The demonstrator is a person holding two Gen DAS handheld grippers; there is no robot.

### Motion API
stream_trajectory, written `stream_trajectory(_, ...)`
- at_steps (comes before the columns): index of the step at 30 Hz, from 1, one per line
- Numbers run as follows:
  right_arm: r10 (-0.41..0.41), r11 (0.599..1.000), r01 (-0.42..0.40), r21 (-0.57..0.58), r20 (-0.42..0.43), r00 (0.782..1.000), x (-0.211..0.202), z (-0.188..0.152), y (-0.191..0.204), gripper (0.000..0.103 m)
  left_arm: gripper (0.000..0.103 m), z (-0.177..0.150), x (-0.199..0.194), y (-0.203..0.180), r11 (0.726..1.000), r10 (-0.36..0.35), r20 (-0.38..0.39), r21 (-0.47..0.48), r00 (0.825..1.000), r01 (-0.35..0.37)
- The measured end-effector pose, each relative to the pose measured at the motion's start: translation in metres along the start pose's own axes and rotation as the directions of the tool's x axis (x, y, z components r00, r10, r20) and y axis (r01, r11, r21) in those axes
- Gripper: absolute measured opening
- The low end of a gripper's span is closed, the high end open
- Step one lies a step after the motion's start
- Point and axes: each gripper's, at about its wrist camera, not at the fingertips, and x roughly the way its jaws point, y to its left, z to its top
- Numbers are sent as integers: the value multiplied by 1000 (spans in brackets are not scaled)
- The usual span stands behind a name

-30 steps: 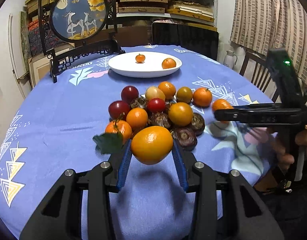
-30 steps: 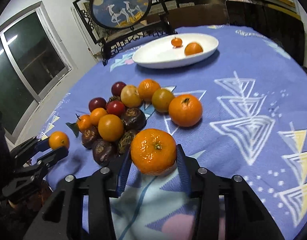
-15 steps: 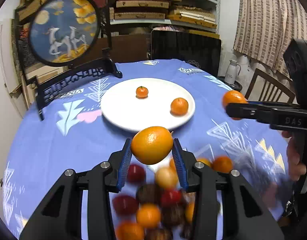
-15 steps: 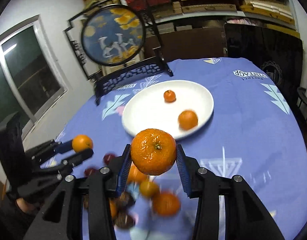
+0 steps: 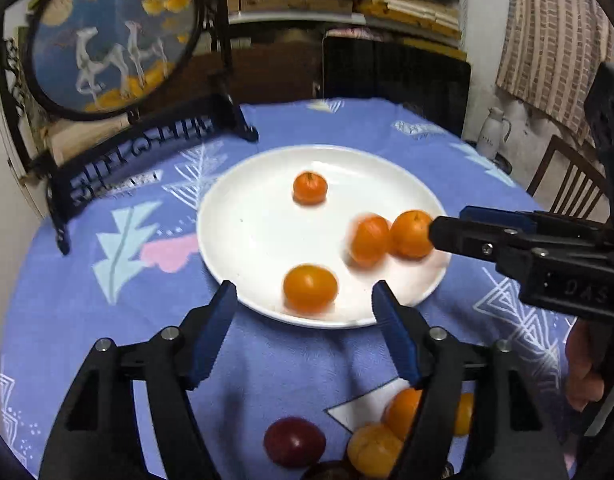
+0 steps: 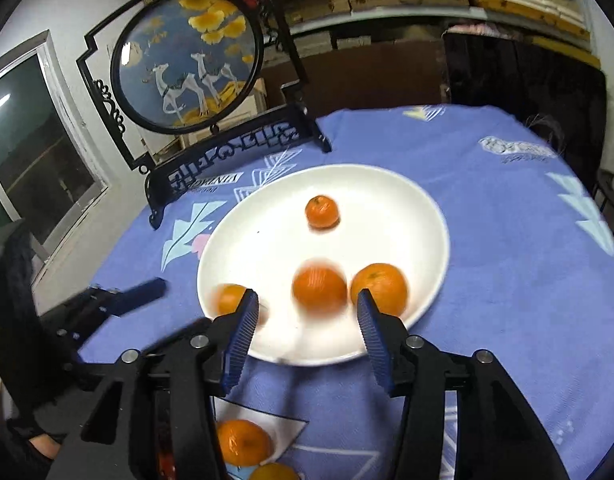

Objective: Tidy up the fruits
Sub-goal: 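Carry both held fruits to the white plate and open both grippers, then grasp a dark brown water chestnut with the left gripper while the right grasps a mandarin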

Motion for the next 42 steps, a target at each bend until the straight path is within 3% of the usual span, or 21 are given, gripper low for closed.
stream_trajectory(5, -8, 1000, 9, -8, 25, 1000, -42, -30, -4, 56, 69, -29, -59, -9, 998, -40, 38, 44, 998, 38)
stream_trajectory(10, -30, 999, 30, 23, 15, 999, -75, -76, -17, 57, 70, -97, -111, -19, 991, -76, 9, 111, 997, 75)
stream_trajectory(13, -40, 998, 40, 46, 1, 999, -87, -105, -22, 57, 70, -132, -120, -20, 990, -78, -37, 112, 996, 81)
stream_trajectory(18, -29, 997, 30, 64, -18, 999, -99, -138, -19, 57, 58, -175, -117, -22, 991, -68, -95, 105, 993, 78)
stream_trajectory(22, -32, 998, 34, 60, -29, 999, -103, -152, -14, 57, 46, -178, -103, -29, 991, -50, -80, 116, 996, 59)
stream_trajectory(26, -39, 998, 40, 51, -23, 999, -111, -157, -12, 57, 44, -177, -93, -30, 994, -30, -89, 98, 996, 39)
stream_trajectory(32, -66, 996, 66, 55, -4, 998, -125, -163, -20, 57, 37, -190, -120, -32, 990, -120, -98, 66, 988, 127)
stream_trajectory(37, -55, 996, 56, 69, -24, 998, -118, -168, -25, 58, 37, -199, -137, -43, 967, -228, -108, 87, 968, 238)
stream_trajectory(39, -43, 996, 46, 72, -34, 998, -114, -169, -24, 58, 38, -197, -130, -45, 979, -169, -106, 100, 980, 179)
stream_trajectory(42, -30, 997, 33, 64, -40, 999, -112, -170, -21, 58, 38, -192, -102, -25, 992, -120, -150, 3, 981, 122)
